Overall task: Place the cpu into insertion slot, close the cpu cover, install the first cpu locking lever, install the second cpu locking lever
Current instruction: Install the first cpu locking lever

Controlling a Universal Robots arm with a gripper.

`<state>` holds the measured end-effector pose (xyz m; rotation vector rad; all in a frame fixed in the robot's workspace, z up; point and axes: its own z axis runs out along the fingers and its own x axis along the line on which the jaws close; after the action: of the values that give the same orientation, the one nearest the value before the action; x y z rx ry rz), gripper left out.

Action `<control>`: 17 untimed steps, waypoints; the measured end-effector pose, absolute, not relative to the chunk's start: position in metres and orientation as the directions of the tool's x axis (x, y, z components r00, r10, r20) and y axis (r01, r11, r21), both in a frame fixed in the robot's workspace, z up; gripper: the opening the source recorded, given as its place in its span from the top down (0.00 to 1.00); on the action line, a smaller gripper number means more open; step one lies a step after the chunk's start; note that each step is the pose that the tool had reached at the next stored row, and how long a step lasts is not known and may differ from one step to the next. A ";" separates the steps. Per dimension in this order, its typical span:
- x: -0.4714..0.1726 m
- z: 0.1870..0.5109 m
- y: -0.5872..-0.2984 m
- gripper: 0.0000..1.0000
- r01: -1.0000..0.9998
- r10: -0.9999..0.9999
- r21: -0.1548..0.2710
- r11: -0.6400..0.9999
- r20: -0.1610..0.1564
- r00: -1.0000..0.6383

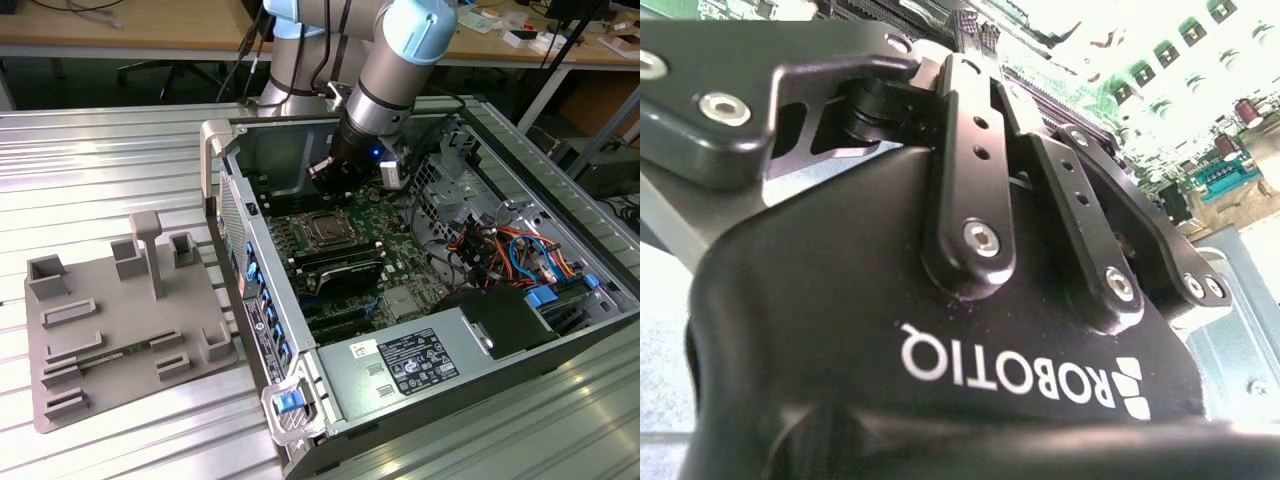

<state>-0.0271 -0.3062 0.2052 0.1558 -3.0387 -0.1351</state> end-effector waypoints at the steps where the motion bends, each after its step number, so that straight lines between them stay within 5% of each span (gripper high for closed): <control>1: -0.027 0.205 -0.307 0.89 -0.098 -0.106 0.093 0.991 0.091 -0.990; 17: -0.021 0.200 -0.311 0.89 -0.097 -0.107 0.098 0.990 0.097 -0.990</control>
<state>-0.0207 -0.3114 0.2002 0.1556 -3.0323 -0.1411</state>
